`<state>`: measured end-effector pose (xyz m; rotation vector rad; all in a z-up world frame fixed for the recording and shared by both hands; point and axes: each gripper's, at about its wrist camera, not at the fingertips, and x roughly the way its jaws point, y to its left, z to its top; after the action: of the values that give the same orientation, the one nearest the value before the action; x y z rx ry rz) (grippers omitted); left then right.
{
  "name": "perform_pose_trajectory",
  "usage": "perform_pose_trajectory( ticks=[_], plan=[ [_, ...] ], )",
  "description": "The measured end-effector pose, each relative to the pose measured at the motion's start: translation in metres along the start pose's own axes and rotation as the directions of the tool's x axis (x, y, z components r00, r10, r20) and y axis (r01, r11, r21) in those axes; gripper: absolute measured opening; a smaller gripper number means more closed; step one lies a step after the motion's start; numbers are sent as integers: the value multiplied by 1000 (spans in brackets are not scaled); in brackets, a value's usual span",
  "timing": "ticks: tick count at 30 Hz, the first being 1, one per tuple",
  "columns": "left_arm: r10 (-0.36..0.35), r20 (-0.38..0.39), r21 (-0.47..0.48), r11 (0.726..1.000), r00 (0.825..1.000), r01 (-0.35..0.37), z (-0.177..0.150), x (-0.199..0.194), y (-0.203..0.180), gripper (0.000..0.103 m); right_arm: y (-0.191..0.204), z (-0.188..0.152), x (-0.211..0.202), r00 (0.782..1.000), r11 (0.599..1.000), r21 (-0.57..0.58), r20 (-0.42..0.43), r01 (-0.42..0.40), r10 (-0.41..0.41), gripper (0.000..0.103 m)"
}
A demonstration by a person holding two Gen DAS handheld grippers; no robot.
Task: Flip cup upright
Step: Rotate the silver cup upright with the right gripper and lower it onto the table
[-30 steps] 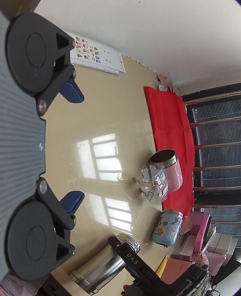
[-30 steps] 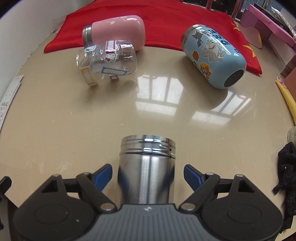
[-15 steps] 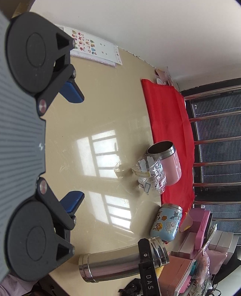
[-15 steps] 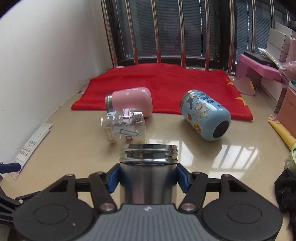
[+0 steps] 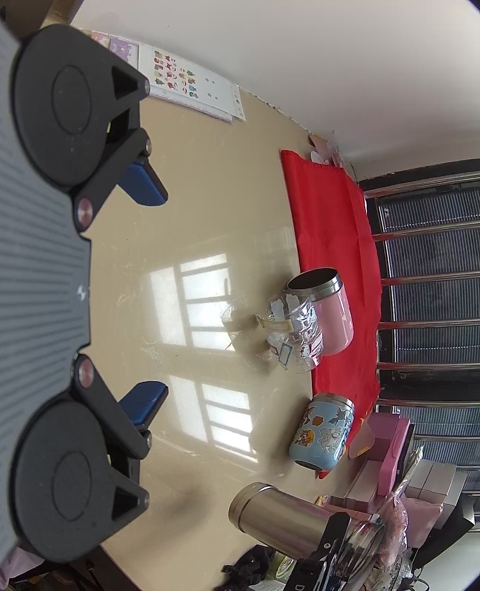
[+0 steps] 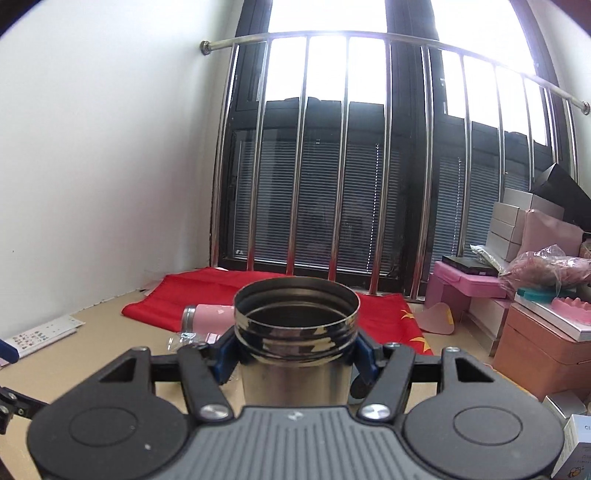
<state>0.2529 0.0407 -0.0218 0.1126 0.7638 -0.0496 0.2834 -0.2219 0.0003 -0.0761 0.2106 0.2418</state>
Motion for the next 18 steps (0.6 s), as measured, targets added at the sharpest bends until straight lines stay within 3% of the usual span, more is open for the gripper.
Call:
perform_pose_trajectory(
  ticks=[8,18],
  plan=[
    [-3,24,-52,999,1000,5,1,0,-28,103,-70,-17,-11,999,998,48,-23,33,-32,62],
    [8,7,-102,995,1000,-8,1,7,-50,103,-95,-46,-4,997,999,21,-75,29,-27,62]
  ],
)
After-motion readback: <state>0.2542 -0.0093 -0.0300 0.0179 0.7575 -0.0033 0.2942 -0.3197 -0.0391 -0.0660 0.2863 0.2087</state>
